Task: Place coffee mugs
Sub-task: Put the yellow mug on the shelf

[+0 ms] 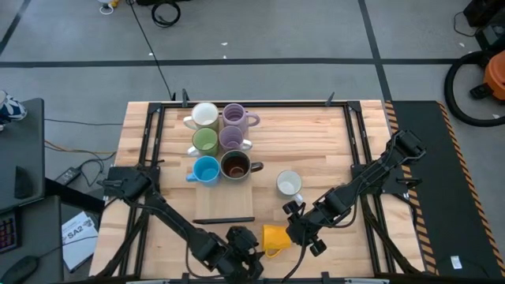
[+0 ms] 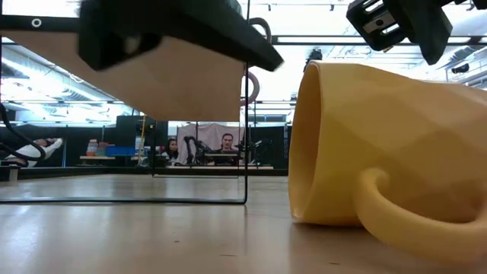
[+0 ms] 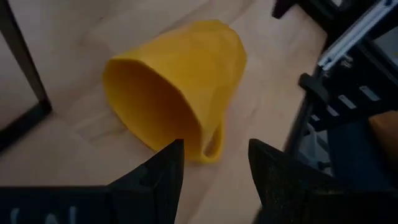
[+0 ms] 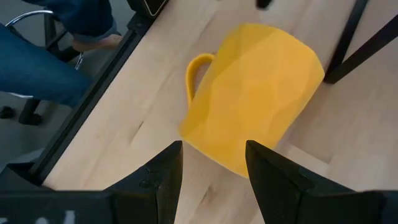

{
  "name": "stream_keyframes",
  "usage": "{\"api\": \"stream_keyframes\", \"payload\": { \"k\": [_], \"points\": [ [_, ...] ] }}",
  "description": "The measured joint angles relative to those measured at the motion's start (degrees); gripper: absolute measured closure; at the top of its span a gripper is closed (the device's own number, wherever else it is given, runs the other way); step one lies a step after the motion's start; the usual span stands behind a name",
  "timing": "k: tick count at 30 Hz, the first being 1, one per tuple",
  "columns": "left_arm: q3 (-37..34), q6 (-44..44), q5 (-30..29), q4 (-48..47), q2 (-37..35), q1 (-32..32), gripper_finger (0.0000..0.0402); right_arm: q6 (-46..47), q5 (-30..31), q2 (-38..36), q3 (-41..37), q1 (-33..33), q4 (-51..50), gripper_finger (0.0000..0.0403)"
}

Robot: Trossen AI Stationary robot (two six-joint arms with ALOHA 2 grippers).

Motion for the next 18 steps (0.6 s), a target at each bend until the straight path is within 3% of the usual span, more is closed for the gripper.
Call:
{"api": "stream_keyframes", "payload": {
  "k": [18],
  "points": [
    [0.0, 6.0, -0.2, 3.2, 1.1, 4.2, 0.0216, -0.2, 0.2, 0.0, 0.0, 0.0, -0.2, 0.0222]
  ]
}}
